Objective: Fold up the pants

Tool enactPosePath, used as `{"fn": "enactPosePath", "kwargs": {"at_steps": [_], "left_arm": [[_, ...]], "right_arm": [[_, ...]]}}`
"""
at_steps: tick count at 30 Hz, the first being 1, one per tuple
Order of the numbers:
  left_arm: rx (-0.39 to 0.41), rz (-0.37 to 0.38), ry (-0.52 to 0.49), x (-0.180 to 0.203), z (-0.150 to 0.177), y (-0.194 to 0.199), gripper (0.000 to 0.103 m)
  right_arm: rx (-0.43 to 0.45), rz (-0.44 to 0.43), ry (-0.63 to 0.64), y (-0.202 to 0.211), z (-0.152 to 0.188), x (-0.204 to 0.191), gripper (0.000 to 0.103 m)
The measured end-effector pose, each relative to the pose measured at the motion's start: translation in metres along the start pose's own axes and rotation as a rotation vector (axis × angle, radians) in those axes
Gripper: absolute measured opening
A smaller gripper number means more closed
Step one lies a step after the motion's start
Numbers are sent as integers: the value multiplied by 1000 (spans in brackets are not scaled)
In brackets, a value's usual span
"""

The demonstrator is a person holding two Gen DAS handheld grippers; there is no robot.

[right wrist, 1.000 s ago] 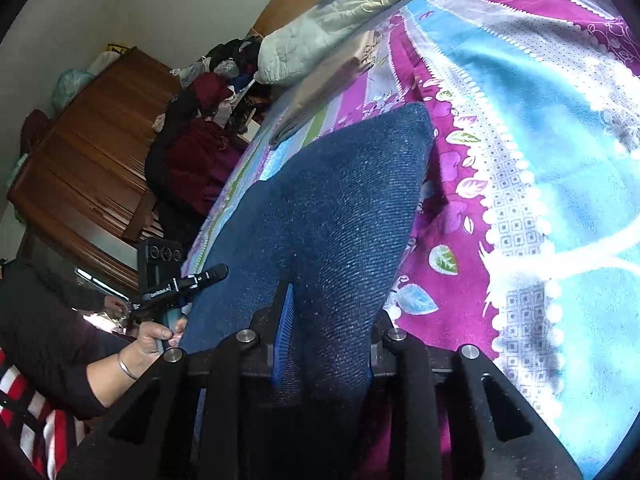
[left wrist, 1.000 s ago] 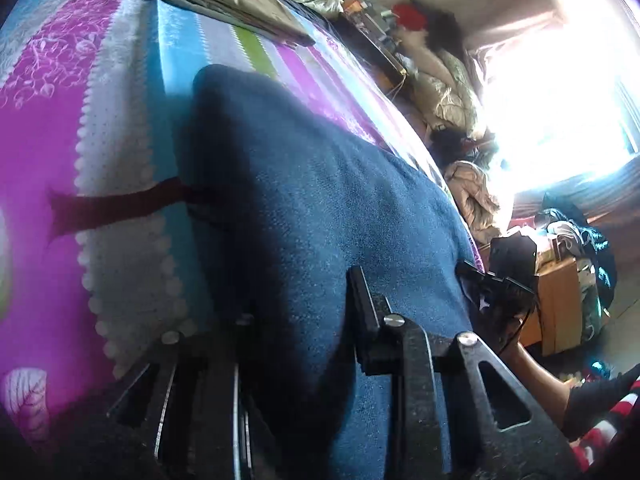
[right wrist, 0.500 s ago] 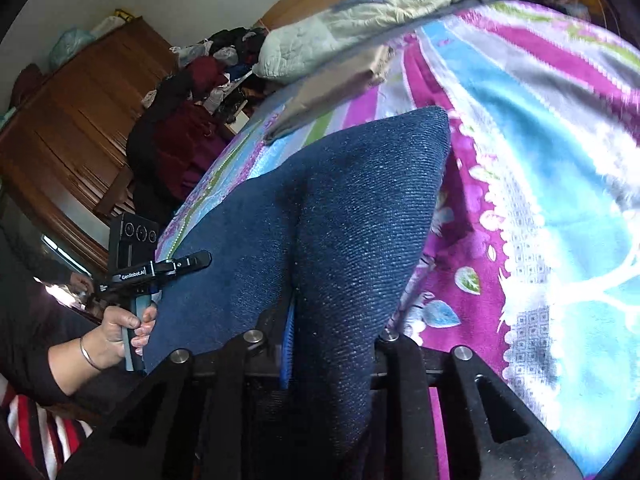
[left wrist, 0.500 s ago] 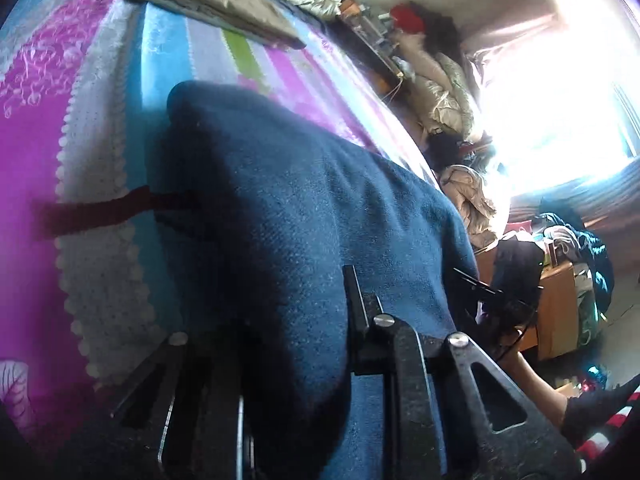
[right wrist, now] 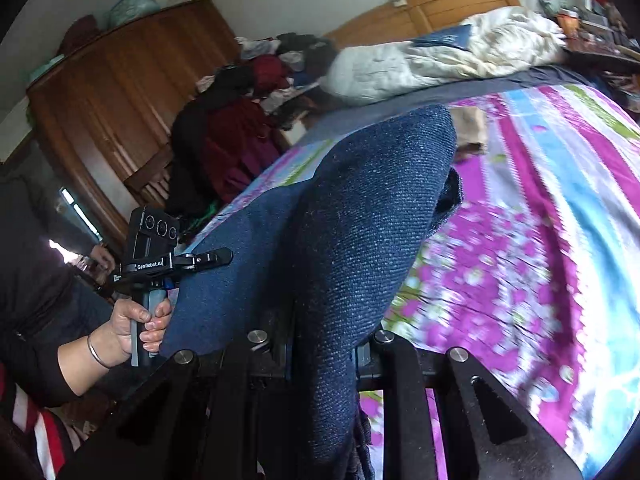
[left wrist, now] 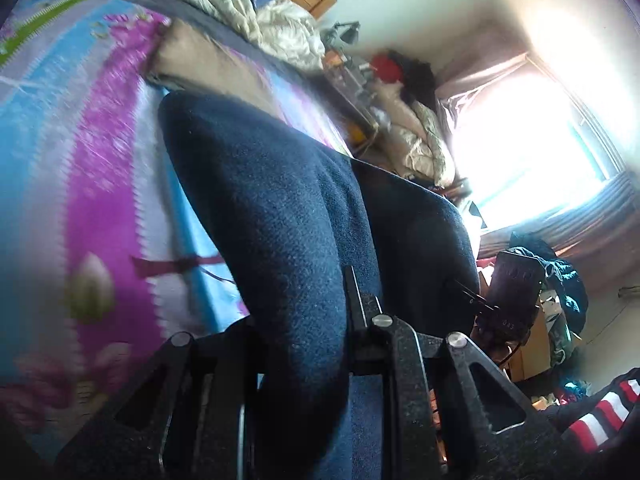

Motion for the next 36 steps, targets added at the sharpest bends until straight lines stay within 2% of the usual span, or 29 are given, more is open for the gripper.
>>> {"fn": "enactPosePath", "kwargs": {"at_steps": [5,9,10,11,12,13,14,15,16,18,19,20,23,25,26,27,30,32,34,36], "left_arm": [[17,-81,8,-23,-23,47,19],[9,-172,-15,-59,-23,64,21],[-10,-212,-23,-80,-19,61,22],[-34,-243,7,-99,-15,59,28],[-78,-323,68,-130,-6,52,39],[-131,-434,157,-163,8,47,45],[-100,-417,212,-175,14,50,43],[-7,-402,217,-174,14,64,44],[37,-436,202,-172,13,74,46],[139,-507,149,-168,11,102,57],[164,-548,126,-167,11,112,58],[182,-626,93,-165,12,126,58],[186,-720,-5,-143,20,145,58],[181,-772,-91,-113,26,144,62],[179,-789,-112,-96,31,142,74],[176,-804,-115,-92,31,142,86],[201,-863,-133,-67,35,136,89],[219,-901,-120,-58,32,129,90],[211,-1002,-98,-60,30,122,91],[200,-1130,-120,-57,33,128,91]], "right_arm": [[-42,-81,-38,-64,-2,-29,23],[-130,-51,-59,-127,31,-25,27],[-183,-9,-51,-150,45,-18,30],[-229,55,-37,-168,59,-8,44],[-283,136,-31,-184,73,5,58],[-282,137,-65,-187,80,16,58],[-242,113,-120,-180,78,24,59],[-225,151,-134,-172,76,29,62],[-205,197,-120,-159,71,33,63],[-184,250,-86,-135,67,38,63],[-179,292,-76,-121,62,39,64],[-174,330,-61,-109,58,38,64],[-184,451,58,-79,46,15,66],[-160,513,149,-67,38,-11,79],[-146,538,176,-58,36,-18,95],[-126,563,196,-49,36,-26,103],[-67,584,214,-40,39,-58,103],[-79,599,210,-46,44,-74,103],[-111,627,229,-57,50,-90,103],[-128,666,281,-64,57,-105,103]]}}
Point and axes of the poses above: each gripper's, at about its wrist camera, not at the fingertips, and y roughly against the way its jaws point, x to its right, z to its underside, the point moved 3 cm from there along -y, roughly the way its jaws point, and after that the axes turned 9 degrees about x, right-handed, at the moved point
